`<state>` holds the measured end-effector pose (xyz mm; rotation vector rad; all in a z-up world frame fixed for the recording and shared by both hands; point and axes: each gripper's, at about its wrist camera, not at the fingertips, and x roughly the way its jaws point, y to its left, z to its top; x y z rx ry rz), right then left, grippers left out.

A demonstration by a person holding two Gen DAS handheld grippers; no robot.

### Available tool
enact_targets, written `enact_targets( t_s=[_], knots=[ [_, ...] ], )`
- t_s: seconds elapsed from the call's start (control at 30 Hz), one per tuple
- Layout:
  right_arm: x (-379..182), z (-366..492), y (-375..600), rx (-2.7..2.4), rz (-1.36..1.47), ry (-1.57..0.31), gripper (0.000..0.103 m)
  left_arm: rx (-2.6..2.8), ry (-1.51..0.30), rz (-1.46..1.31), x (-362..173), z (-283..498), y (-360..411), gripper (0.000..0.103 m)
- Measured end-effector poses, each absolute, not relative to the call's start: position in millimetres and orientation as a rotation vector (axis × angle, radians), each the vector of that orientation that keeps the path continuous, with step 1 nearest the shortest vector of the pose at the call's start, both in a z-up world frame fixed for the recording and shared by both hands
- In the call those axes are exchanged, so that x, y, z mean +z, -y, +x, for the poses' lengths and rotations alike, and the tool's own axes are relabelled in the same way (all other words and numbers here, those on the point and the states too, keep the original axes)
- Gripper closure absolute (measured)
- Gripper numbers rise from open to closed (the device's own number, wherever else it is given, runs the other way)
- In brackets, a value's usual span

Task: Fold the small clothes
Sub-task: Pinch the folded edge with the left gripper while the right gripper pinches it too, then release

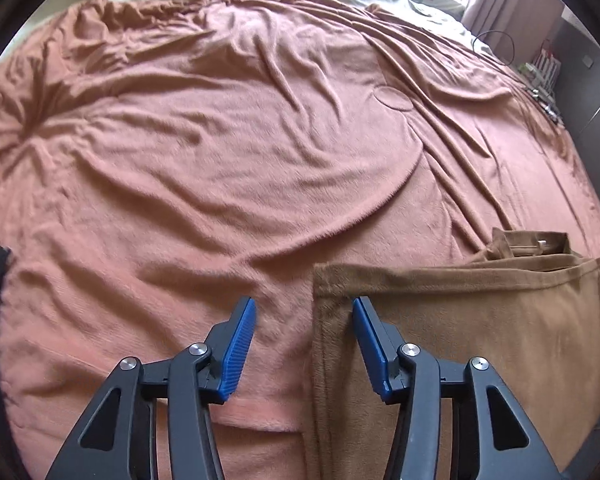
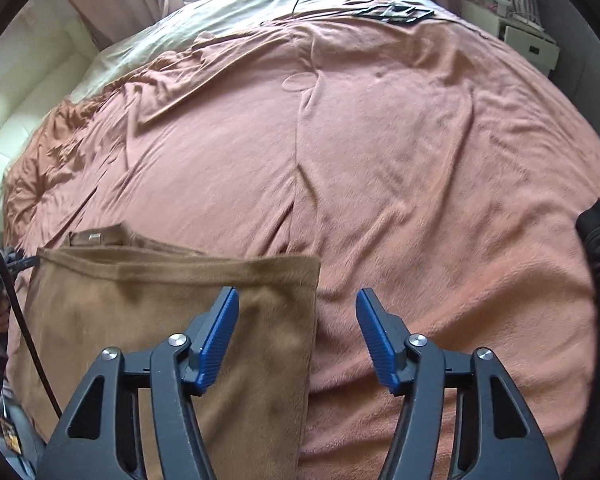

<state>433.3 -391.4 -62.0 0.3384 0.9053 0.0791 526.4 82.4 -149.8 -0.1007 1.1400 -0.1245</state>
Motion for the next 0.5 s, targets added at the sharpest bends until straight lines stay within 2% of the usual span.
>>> enact_targets(
  t_s=[0.07,0.13,0.23,0.3,0.37,0.5],
  knots=[
    [-68,437,395,0.091,0.351,-0.917,0.055,-0.152,-1.144,-0.126,-154,527,-81,0.058],
    [-72,443,398,0.087,0.358,-0.916,0.060,-0.162,-1.154,-0.132,-158,530,-77,0.071],
    [-67,449,397,0.086,0.370,-0.903,0.075,-0.177,-1.150,-0.144,-159,533,-74,0.089],
    [-60,446,391,0.084,0.366,-0.886,0.092,-0.167,-1.139,-0.134,-157,533,-73,0.092],
    [-54,444,390,0.074,0.353,-0.866,0.099,-0.168,-1.124,-0.119,-153,531,-72,0.096],
    [-41,428,382,0.083,0.329,-0.825,0.101,-0.160,-1.078,-0.110,-139,522,-75,0.098]
  ],
)
